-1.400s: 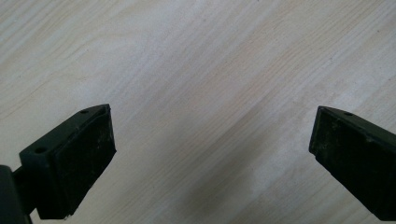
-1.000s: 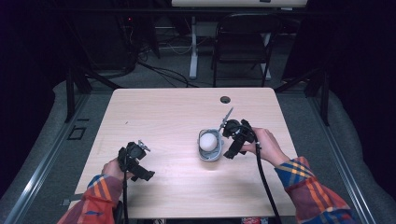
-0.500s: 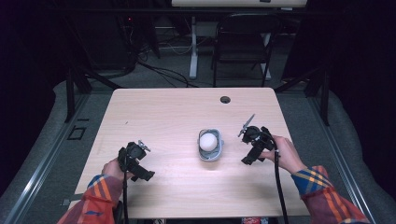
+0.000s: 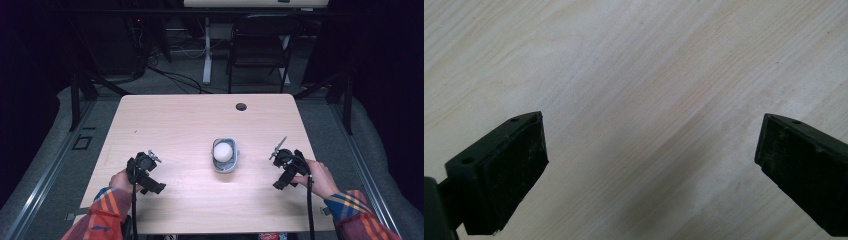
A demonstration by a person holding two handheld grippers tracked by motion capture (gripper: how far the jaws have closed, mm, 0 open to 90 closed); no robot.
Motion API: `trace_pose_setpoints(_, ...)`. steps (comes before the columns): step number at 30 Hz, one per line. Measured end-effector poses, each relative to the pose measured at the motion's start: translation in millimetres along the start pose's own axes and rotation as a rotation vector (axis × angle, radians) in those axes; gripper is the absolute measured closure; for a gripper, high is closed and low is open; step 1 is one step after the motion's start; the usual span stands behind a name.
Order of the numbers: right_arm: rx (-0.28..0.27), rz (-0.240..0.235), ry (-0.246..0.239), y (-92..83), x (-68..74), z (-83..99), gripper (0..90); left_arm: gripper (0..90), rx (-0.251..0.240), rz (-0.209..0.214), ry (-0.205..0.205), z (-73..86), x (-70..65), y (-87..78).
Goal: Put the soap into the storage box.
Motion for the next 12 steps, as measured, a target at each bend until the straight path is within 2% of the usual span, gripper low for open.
trace_pose_setpoints(3, 0.017, 0.026, -0.003, -0.6, 1.6, 11.0, 0.0, 0.4, 0.004, 0.000, 0.000, -0.5, -0.5, -0.1)
trace_pose_setpoints(4, 0.012, 0.013, 0.015, -3.1, 2.2, 16.8, 0.0, 0.4, 0.004, -0.004, 0.001, -0.8, -0.7, -0.1)
trace_pose_setpoints(6, 0.016, 0.024, 0.015, -3.8, 1.3, 18.6, 0.4, 0.4, 0.000, -0.004, 0.010, -1.4, -1.1, -0.3)
trace_pose_setpoints(10, 0.064, 0.015, 0.029, -0.6, 0.5, 28.4, 2.4, 0.4, 0.000, 0.003, 0.010, -2.3, -1.7, 0.3)
trace_pose_setpoints(12, 0.067, 0.016, 0.029, 0.3, 0.6, 28.8, 2.4, 0.4, -0.004, 0.002, 0.010, -2.9, -1.7, 1.0)
Point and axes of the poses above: each handheld gripper's, and its own axes: y roughly forward along the jaws, z roughly out of its underside, x roughly to its left, the point moved 7 cm from there along y, roughly forward along the jaws, and after that the axes turned 10 degrees about -x, right-handed, at the moved point
